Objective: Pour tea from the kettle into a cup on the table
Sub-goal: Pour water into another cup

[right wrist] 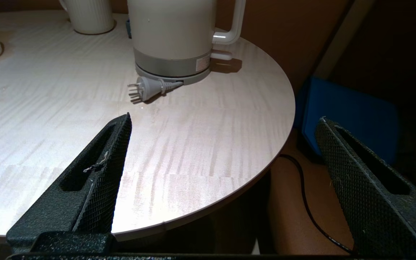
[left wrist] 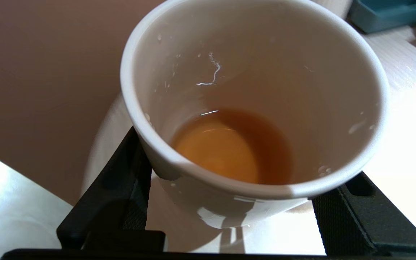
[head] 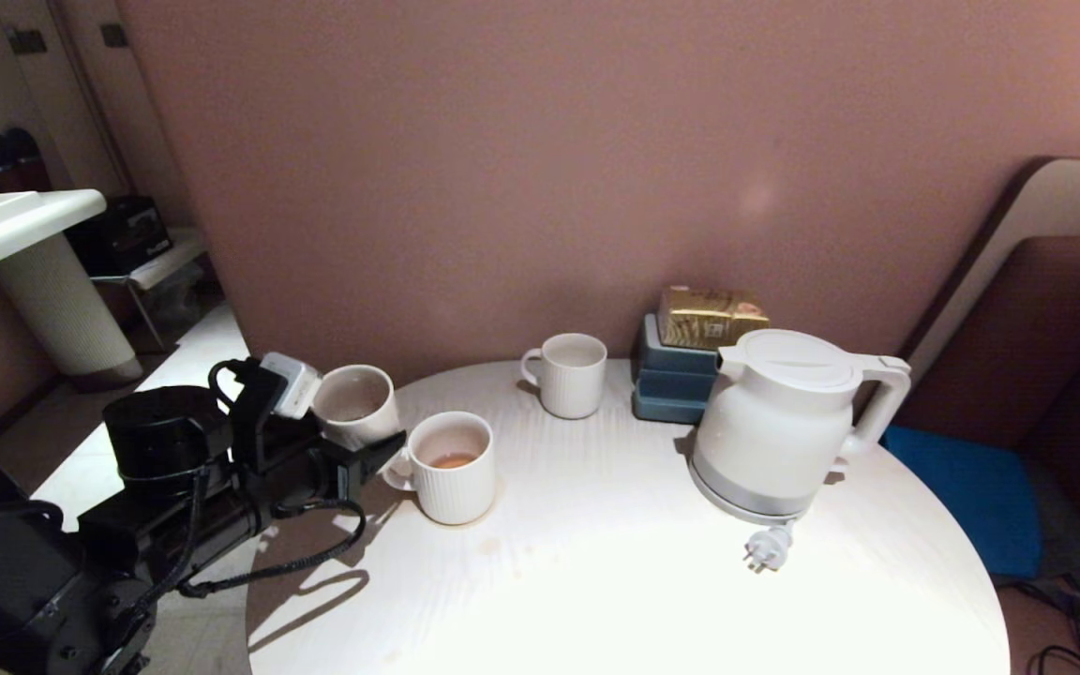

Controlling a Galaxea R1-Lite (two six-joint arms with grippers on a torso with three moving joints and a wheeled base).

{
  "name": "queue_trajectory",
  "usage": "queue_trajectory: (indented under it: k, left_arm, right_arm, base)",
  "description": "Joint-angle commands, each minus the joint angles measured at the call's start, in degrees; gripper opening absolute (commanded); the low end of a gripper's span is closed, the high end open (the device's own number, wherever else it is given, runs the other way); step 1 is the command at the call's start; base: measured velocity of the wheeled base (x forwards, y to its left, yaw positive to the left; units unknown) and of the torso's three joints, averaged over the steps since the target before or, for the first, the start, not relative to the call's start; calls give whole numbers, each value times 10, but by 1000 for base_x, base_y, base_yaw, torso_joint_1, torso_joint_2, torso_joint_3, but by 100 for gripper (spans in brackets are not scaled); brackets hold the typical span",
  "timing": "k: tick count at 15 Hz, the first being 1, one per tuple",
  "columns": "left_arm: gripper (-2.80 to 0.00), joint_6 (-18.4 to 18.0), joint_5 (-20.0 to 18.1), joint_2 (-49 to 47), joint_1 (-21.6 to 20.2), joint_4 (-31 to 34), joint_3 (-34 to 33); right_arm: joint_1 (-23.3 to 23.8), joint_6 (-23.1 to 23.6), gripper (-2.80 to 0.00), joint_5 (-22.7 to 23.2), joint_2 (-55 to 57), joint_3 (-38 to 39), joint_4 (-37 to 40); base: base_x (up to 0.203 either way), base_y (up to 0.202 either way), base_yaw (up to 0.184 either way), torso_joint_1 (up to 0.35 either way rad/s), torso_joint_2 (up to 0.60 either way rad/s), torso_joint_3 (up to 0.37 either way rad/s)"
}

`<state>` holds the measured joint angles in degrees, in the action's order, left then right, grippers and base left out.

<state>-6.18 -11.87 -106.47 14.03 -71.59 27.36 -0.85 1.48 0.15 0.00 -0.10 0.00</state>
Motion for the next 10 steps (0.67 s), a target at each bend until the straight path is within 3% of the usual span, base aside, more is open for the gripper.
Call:
queue_trajectory:
  k: [1, 5, 10]
  left_arm:
    - [-280, -9, 0, 4, -2, 19, 37]
    - [-280, -16, 0, 1, -14, 40, 55]
    - [-280, -64, 0, -20, -40, 40, 71]
  right_arm:
    - [1, 0, 0, 0, 0, 0, 0]
    - [0, 0, 0, 0, 0, 0, 0]
    - [0, 0, 0, 0, 0, 0, 0]
  base:
    - [0, 0, 0, 0, 0, 0]
    - [0, 0, 0, 0, 0, 0]
    - [0, 0, 0, 0, 0, 0]
